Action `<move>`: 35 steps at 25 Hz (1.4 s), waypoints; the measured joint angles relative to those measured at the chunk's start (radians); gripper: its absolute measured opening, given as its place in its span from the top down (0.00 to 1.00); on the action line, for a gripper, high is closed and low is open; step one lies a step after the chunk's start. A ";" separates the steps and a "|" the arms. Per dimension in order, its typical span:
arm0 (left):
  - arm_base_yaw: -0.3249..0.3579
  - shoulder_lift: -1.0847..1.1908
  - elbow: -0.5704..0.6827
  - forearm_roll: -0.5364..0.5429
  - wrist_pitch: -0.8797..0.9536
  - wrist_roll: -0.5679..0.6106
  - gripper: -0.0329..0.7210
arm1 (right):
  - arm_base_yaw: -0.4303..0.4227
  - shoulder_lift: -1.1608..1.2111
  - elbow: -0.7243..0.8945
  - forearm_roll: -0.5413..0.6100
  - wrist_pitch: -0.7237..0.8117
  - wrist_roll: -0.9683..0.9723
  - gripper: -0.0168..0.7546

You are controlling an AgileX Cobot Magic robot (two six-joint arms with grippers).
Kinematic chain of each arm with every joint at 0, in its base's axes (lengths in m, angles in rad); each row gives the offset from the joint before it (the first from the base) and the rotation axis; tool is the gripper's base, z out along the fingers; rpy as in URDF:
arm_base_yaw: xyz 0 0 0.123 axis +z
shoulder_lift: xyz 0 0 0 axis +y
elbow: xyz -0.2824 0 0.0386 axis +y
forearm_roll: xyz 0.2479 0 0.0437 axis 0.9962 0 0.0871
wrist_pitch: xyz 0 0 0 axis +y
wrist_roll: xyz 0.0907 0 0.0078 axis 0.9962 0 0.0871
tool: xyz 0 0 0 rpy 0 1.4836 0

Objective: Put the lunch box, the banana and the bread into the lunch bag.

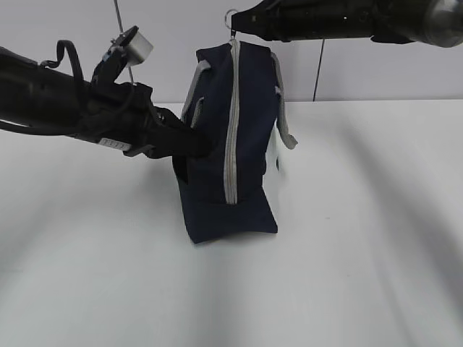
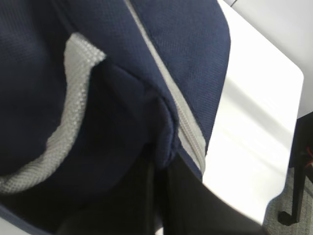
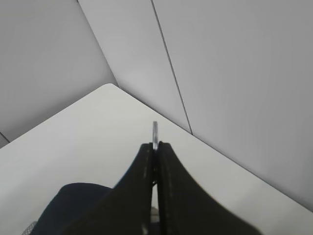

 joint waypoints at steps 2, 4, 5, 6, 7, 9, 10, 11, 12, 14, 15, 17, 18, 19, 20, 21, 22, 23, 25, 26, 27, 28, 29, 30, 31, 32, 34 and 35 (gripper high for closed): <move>0.014 0.000 0.000 0.005 0.017 -0.002 0.95 | -0.001 0.019 -0.027 -0.010 -0.004 0.014 1.00; 0.033 0.000 0.000 0.008 0.032 -0.003 0.95 | -0.001 0.044 -0.057 -0.015 -0.014 0.033 1.00; 0.043 0.000 0.000 0.009 0.039 -0.003 0.95 | -0.001 0.057 -0.073 -0.016 -0.020 0.046 1.00; 0.051 0.000 0.000 0.012 0.045 -0.003 0.95 | -0.001 0.073 -0.085 -0.016 -0.023 0.056 1.00; 0.060 0.000 0.000 0.012 0.049 -0.004 0.95 | -0.001 0.089 -0.096 -0.016 -0.023 0.063 1.00; 0.072 0.000 0.000 0.017 0.057 -0.004 0.95 | -0.001 0.114 -0.115 -0.017 -0.025 0.073 1.00; 0.074 0.000 0.000 0.020 0.060 -0.004 0.95 | -0.002 0.127 -0.124 -0.017 -0.027 0.084 1.00; 0.076 0.000 0.000 0.024 0.061 -0.004 0.95 | -0.002 0.139 -0.133 -0.017 -0.029 0.093 1.00; 0.077 0.000 0.000 0.033 0.061 -0.004 0.95 | -0.002 0.148 -0.144 -0.017 -0.031 0.102 1.00; 0.078 0.000 0.000 0.044 0.061 -0.004 0.95 | -0.002 0.166 -0.151 -0.017 -0.038 0.113 1.00; 0.079 0.000 0.000 0.045 0.061 -0.004 0.95 | -0.002 0.169 -0.151 -0.017 -0.038 0.115 1.00; 0.079 0.000 0.000 0.045 0.062 -0.004 0.95 | -0.004 0.177 -0.161 -0.018 -0.050 0.117 1.00; 0.079 0.000 0.000 0.045 0.063 -0.004 0.95 | -0.003 0.178 -0.170 -0.021 -0.057 0.120 1.00; 0.079 0.000 0.000 0.045 0.065 -0.004 0.95 | -0.005 0.178 -0.181 -0.026 -0.066 0.122 1.00; 0.079 0.000 0.000 0.045 0.066 -0.004 0.95 | -0.005 0.178 -0.191 -0.033 -0.078 0.126 1.00; 0.079 0.000 0.000 0.045 0.070 -0.004 0.95 | -0.005 0.178 -0.205 -0.047 -0.084 0.129 1.00; 0.079 0.000 0.000 0.045 0.070 -0.004 0.95 | -0.005 0.178 -0.221 -0.066 -0.091 0.136 1.00; 0.079 0.000 0.000 0.045 0.074 -0.005 0.94 | -0.005 0.178 -0.238 -0.080 -0.098 0.141 1.00; 0.079 -0.001 0.000 0.045 0.078 -0.009 0.92 | -0.005 0.178 -0.264 -0.101 -0.109 0.143 1.00; 0.079 -0.002 0.000 0.045 0.078 -0.012 0.92 | -0.005 0.178 -0.276 -0.106 -0.112 0.143 1.00; 0.079 -0.003 0.000 0.045 0.078 -0.015 0.91 | -0.005 0.178 -0.285 -0.108 -0.114 0.145 1.00; 0.079 -0.008 0.000 0.045 0.078 -0.017 0.91 | -0.005 0.178 -0.292 -0.110 -0.116 0.145 1.00; 0.079 -0.014 0.000 0.046 0.078 -0.020 0.90 | -0.005 0.178 -0.301 -0.114 -0.120 0.145 1.00; 0.079 -0.019 0.000 0.046 0.079 -0.022 0.88 | -0.005 0.178 -0.307 -0.114 -0.120 0.145 1.00; 0.079 -0.021 0.000 0.046 0.083 -0.025 0.87 | -0.005 0.178 -0.310 -0.116 -0.122 0.145 1.00; 0.079 -0.021 0.000 0.049 0.086 -0.033 0.87 | -0.005 0.178 -0.312 -0.116 -0.122 0.145 1.00; 0.079 -0.021 0.000 0.056 0.084 -0.052 0.87 | -0.005 0.178 -0.316 -0.117 -0.109 0.153 1.00; 0.079 -0.021 0.000 0.056 0.076 -0.059 0.90 | -0.005 0.178 -0.318 -0.118 -0.106 0.155 1.00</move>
